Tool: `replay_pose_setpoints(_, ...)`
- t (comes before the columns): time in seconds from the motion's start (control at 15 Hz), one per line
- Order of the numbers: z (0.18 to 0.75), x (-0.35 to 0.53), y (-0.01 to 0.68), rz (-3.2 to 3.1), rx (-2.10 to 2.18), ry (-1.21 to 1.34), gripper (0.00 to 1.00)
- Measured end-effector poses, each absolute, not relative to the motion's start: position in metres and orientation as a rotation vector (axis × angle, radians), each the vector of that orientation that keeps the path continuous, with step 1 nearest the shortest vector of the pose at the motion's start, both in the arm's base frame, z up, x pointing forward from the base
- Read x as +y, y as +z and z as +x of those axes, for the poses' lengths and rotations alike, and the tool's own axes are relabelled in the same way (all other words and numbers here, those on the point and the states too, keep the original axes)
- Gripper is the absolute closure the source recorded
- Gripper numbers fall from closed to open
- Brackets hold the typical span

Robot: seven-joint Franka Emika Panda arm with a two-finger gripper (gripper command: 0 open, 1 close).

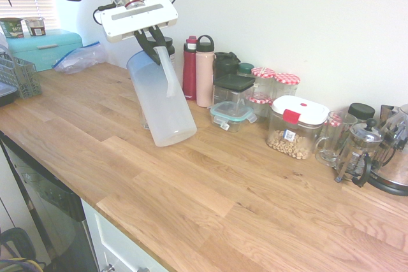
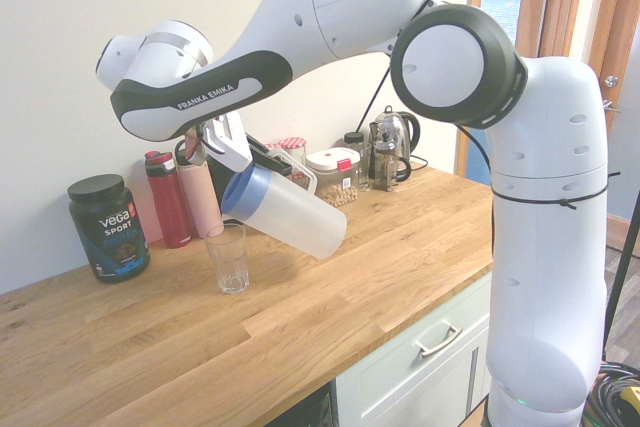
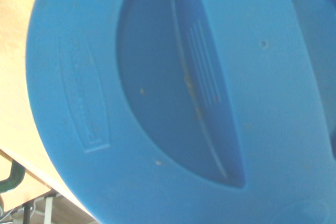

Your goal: Pour me some water

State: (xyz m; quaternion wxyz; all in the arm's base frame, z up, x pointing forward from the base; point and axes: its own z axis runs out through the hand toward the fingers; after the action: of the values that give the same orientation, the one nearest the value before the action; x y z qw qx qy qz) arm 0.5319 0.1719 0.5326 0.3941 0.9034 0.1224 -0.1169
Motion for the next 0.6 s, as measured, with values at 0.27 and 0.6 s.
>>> replay_pose_setpoints(0.27,0.532,0.167,0.515,2.265,0.304,-0.309,1.00)
replay_pose_setpoints(0.6,0.535,0.167,0.508,2.260,0.303,-0.309,1.00)
